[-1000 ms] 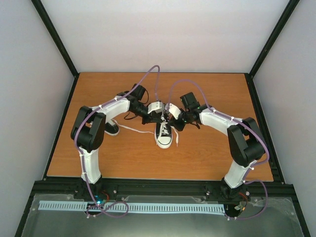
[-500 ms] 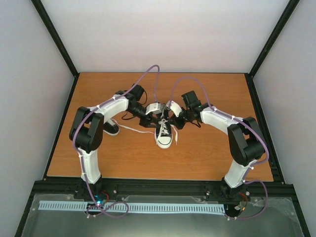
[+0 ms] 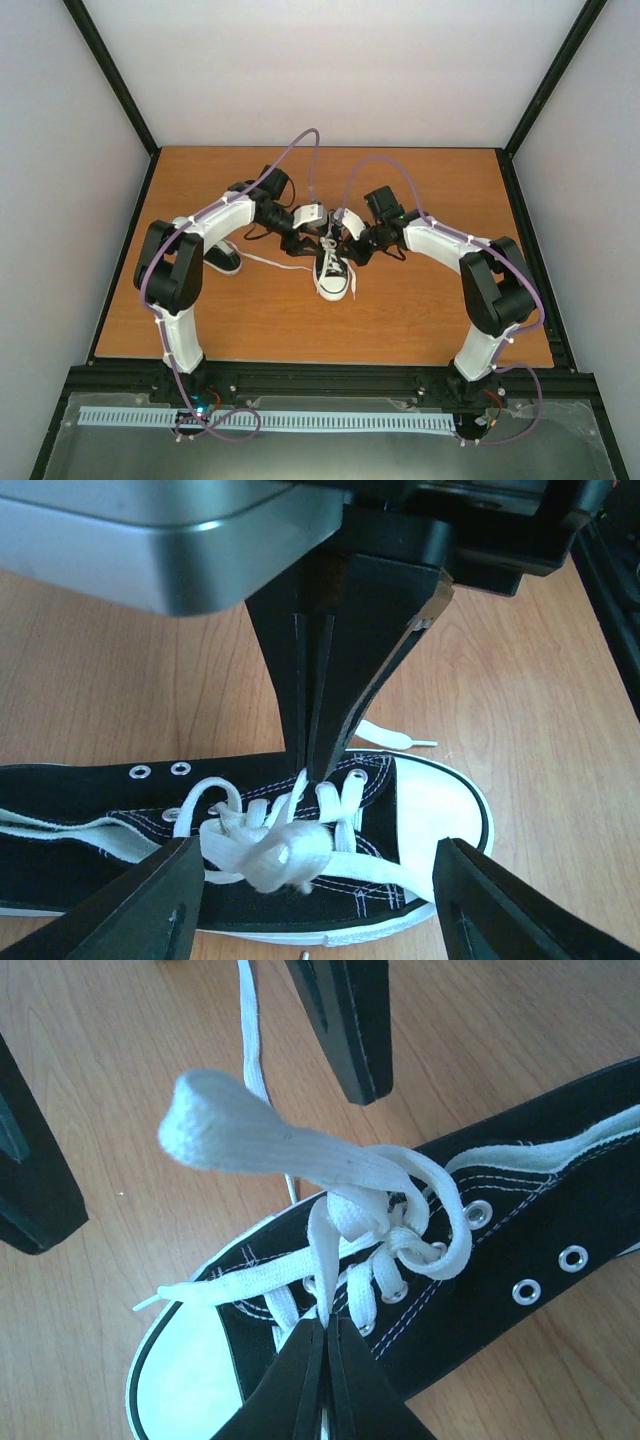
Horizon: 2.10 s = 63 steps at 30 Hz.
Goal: Tie the shoes
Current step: Cross the shoelace with the shoelace.
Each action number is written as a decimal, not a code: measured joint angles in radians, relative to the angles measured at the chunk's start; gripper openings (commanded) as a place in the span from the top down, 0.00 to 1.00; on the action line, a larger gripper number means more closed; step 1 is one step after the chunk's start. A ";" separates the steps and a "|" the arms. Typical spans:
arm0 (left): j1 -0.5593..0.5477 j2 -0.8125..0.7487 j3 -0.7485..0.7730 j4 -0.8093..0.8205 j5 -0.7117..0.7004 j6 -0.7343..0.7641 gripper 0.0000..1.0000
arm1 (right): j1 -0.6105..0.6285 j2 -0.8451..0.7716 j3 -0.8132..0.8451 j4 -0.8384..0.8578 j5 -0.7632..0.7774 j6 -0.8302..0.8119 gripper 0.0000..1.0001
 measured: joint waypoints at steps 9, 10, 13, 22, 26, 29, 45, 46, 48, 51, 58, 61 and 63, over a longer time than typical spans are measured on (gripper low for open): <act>-0.011 0.033 0.029 0.007 -0.024 -0.003 0.33 | 0.000 0.000 0.000 -0.011 0.002 0.016 0.97; -0.013 0.042 0.037 0.010 -0.024 -0.008 0.34 | 0.000 0.000 0.000 -0.011 0.002 0.016 0.97; -0.025 0.059 0.042 0.021 -0.019 -0.015 0.47 | 0.000 0.000 0.000 -0.011 0.003 0.019 0.97; -0.035 0.060 0.040 0.034 -0.029 -0.018 0.97 | -0.010 0.000 -0.013 0.001 -0.001 0.041 0.97; -0.035 0.060 0.024 0.041 -0.042 -0.016 0.99 | -0.026 0.003 -0.044 0.003 -0.005 0.059 0.97; -0.034 0.060 0.011 0.047 -0.054 -0.016 0.99 | -0.028 0.009 -0.051 0.009 -0.017 0.071 0.97; -0.034 0.048 -0.034 0.059 -0.056 -0.016 0.99 | -0.046 -0.003 -0.051 0.010 -0.060 0.074 0.58; -0.033 0.048 -0.034 0.059 -0.056 -0.016 0.99 | -0.050 -0.008 -0.051 0.010 -0.063 0.076 0.56; -0.032 0.048 -0.034 0.060 -0.056 -0.016 0.99 | -0.061 -0.021 -0.049 0.011 -0.074 0.073 0.54; -0.031 0.048 -0.034 0.062 -0.055 -0.016 0.99 | -0.071 -0.027 -0.021 0.017 -0.080 0.071 0.54; -0.027 0.047 -0.037 0.074 -0.053 -0.027 0.99 | -0.071 0.022 0.080 0.057 -0.090 0.086 0.56; -0.025 0.041 -0.041 0.080 -0.053 -0.031 0.99 | -0.071 0.085 0.127 0.064 -0.101 0.096 0.58; -0.025 0.037 -0.042 0.080 -0.053 -0.034 0.99 | -0.071 0.117 0.140 0.063 -0.105 0.100 0.58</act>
